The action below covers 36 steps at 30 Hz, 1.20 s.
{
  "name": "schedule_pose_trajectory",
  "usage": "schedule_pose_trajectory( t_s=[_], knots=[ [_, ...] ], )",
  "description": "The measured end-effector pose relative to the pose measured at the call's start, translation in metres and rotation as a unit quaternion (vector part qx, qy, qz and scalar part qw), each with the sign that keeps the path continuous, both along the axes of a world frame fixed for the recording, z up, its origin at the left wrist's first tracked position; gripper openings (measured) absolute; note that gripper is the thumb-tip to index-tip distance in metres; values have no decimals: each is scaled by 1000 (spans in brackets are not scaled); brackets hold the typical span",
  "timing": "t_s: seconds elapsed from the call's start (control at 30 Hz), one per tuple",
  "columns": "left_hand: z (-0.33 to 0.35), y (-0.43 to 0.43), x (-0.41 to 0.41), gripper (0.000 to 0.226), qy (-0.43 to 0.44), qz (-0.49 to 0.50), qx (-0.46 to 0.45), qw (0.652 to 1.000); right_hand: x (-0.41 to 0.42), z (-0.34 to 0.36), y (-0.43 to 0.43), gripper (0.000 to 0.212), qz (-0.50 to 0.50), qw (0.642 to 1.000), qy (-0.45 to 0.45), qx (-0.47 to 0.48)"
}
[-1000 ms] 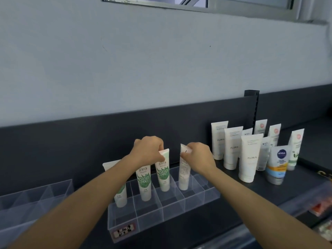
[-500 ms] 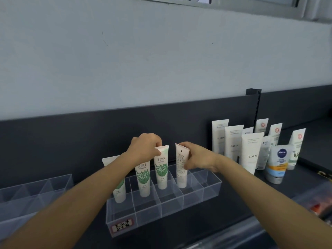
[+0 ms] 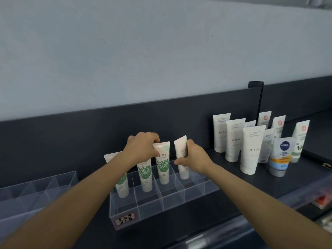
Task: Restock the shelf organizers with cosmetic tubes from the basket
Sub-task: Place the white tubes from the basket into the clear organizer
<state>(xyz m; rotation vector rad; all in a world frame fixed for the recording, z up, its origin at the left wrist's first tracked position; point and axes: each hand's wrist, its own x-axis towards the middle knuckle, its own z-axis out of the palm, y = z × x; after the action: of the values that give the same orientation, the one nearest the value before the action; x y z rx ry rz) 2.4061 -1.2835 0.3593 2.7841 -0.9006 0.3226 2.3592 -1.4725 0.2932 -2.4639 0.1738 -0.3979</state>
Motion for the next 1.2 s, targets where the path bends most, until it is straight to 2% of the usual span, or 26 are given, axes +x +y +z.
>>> schedule_pose_trajectory(
  t_s=[0.17,0.23,0.37,0.5,0.6,0.77,0.9,1.07,1.2],
  knots=[
    [2,4,-9,48,-32,8,-1,999,-5,-1,0,56,-13,1000,-5,13],
    [2,3,-17,47,-59,-9,-48,997,-11,1,-1,57,-16,999,-20,20],
    [0,-5,-43,40,-83,-67,-142,984,-36,12,-9,72,-32,994,-78,65],
    [-10,-26,-79,34,-59,-118,-185,974,-85,5,-26,41,-108,977,-179,36],
    [-29,-53,-114,33,0,-185,-213,959,-131,-19,-47,29,-156,970,-185,37],
    [-87,-115,-162,36,85,-301,-176,933,-220,-73,-87,21,-236,961,-141,18],
    [-146,-159,-197,41,163,-359,-103,913,-287,-127,-111,20,-305,949,-74,27],
    [-220,-196,-220,40,235,-373,16,898,-352,-202,-134,23,-366,927,58,62],
    [-270,-209,-224,31,257,-360,73,894,-387,-254,-140,14,-398,902,134,96]
  ],
)
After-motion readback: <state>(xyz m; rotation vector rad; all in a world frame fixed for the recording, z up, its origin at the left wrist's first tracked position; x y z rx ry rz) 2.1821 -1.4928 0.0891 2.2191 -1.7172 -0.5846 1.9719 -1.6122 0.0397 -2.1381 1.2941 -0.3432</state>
